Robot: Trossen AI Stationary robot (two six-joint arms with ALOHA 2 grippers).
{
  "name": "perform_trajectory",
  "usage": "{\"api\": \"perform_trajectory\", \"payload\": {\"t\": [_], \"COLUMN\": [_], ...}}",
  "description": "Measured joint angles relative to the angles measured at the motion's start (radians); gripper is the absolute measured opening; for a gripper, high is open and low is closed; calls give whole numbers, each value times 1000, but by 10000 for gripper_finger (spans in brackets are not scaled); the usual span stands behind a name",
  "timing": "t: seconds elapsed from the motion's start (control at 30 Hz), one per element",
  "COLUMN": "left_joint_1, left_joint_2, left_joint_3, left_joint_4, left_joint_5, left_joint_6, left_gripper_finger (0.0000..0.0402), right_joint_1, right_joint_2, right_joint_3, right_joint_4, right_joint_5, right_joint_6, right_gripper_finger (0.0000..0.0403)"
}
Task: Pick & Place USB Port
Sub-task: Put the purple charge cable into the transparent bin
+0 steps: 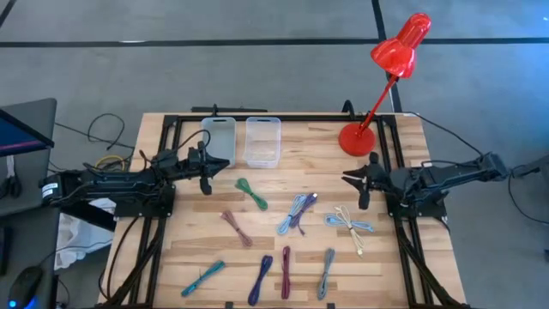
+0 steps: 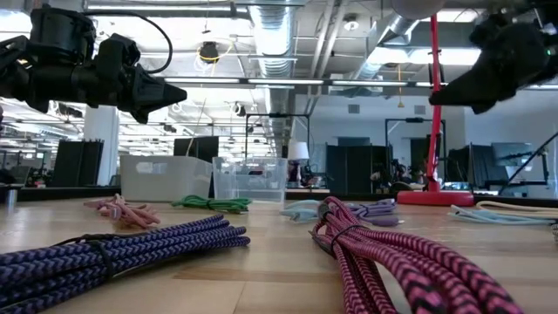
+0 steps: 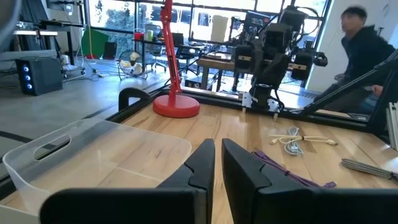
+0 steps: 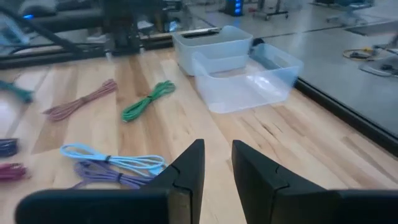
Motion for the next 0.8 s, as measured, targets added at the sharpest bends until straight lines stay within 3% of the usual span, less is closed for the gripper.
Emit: {"api": "perform_trajectory", "payload": {"t": [0.43, 0.6, 0.8], "left_joint_1": [0, 0, 0], "left_joint_2": [0, 0, 0], "left_joint_3": [0, 0, 0], "left_joint_4": [0, 0, 0], "left_joint_5": [0, 0, 0], "left_joint_6": [0, 0, 0], "left_gripper_finger": [30, 30, 30], "right_joint_1": [2, 2, 11], "right_joint_2": [490, 643, 810], "right_joint_3": [208, 287, 333], "right_joint_4": [5, 12, 15], "right_joint_5": [-79, -186, -244], "right_joint_6": [-54, -48, 9], "right_gripper_finger": [76, 76, 111]}}
